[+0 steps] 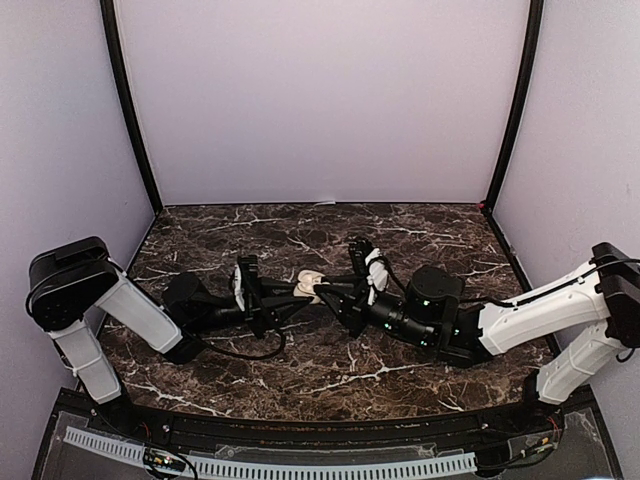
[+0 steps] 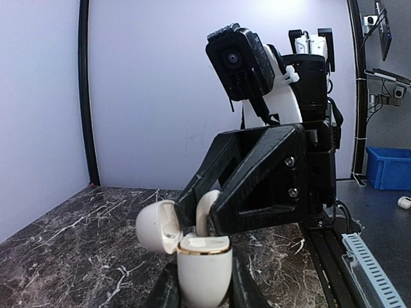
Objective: Insert the wireless bluetooth earbuds into the charging case
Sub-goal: Place the right earbud in the right side groove of the charging case.
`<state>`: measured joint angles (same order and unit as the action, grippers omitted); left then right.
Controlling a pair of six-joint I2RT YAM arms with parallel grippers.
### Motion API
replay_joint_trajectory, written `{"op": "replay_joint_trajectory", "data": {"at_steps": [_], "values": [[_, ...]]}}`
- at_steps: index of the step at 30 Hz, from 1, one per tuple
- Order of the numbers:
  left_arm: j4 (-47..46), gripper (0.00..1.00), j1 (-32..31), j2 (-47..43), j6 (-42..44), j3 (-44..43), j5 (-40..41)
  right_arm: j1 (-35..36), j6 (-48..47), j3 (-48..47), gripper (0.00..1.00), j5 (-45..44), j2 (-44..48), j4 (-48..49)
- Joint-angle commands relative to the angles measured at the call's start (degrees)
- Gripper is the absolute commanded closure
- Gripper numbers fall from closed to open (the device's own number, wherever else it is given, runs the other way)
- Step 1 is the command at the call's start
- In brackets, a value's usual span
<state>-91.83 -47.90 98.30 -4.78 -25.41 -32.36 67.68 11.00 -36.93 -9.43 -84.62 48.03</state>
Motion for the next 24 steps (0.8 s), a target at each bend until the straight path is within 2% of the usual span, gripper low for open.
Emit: {"op": "replay_joint_trajectory", "data": {"at_steps": [1,24], "values": [[-13.20,1.00,-0.62,0.14,-0.24,-0.42,-1.29,0.35,1.15,-2.32,0.78,-2.69,1.03,-2.77],[-13.29,1.00,-0.62,4.54,-0.06,4.85,1.46,0.20,4.33,-1.36,0.81,-6.03,5.35,-13.58]]}}
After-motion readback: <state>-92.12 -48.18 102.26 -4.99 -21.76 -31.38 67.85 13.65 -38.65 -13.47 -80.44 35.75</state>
